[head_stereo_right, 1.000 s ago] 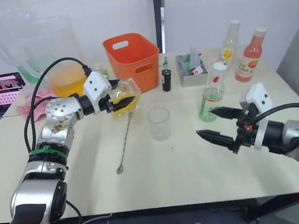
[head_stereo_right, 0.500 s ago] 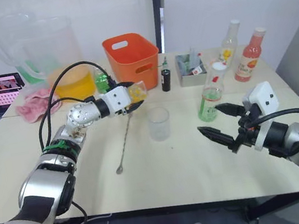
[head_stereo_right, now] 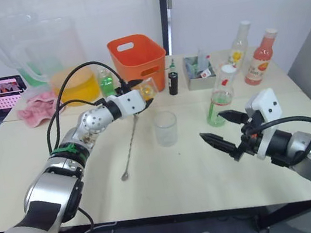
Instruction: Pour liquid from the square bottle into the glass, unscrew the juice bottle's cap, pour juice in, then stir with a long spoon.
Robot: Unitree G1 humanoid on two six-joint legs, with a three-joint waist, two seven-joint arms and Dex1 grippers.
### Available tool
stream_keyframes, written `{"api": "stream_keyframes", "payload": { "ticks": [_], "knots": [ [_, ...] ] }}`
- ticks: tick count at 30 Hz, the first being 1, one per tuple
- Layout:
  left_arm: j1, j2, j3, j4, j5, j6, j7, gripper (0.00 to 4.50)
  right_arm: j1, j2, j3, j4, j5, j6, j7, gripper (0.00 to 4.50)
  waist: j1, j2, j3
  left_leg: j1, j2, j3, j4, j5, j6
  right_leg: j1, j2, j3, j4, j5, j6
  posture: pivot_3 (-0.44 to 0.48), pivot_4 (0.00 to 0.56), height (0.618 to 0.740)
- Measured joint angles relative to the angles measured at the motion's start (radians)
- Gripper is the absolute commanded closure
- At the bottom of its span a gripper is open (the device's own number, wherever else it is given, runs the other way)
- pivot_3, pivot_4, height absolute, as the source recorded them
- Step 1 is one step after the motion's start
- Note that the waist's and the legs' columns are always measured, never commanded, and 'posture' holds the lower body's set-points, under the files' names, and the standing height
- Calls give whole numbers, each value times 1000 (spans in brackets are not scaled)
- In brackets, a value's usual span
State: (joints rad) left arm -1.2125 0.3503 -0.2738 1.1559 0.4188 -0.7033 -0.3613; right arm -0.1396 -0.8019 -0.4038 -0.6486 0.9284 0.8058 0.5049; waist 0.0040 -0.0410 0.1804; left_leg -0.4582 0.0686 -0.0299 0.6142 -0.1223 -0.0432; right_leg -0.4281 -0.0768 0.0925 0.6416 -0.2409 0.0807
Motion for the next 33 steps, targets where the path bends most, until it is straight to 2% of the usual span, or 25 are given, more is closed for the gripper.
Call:
{"api": "stream_keyframes", "payload": {
  "ticks": [15,20,33],
  "knots": [
    [0,18,-108,-2,152,-106,137,1697,-8,11,12,-11,28,0,-27,0,2,0,0,0,0,0,0,0,0,0,0,0,0,1,-1,0,150,703],
    [2,38,-158,-14,242,-144,241,1697,-8,11,26,-12,30,0,-27,0,3,0,0,0,0,0,0,0,0,0,0,0,0,1,-1,0,150,703],
    [1,53,-247,-15,384,-123,430,1697,-7,11,36,-18,27,-3,-26,0,4,0,0,0,0,0,1,0,0,0,0,0,1,1,-1,0,150,703]
  ]
}}
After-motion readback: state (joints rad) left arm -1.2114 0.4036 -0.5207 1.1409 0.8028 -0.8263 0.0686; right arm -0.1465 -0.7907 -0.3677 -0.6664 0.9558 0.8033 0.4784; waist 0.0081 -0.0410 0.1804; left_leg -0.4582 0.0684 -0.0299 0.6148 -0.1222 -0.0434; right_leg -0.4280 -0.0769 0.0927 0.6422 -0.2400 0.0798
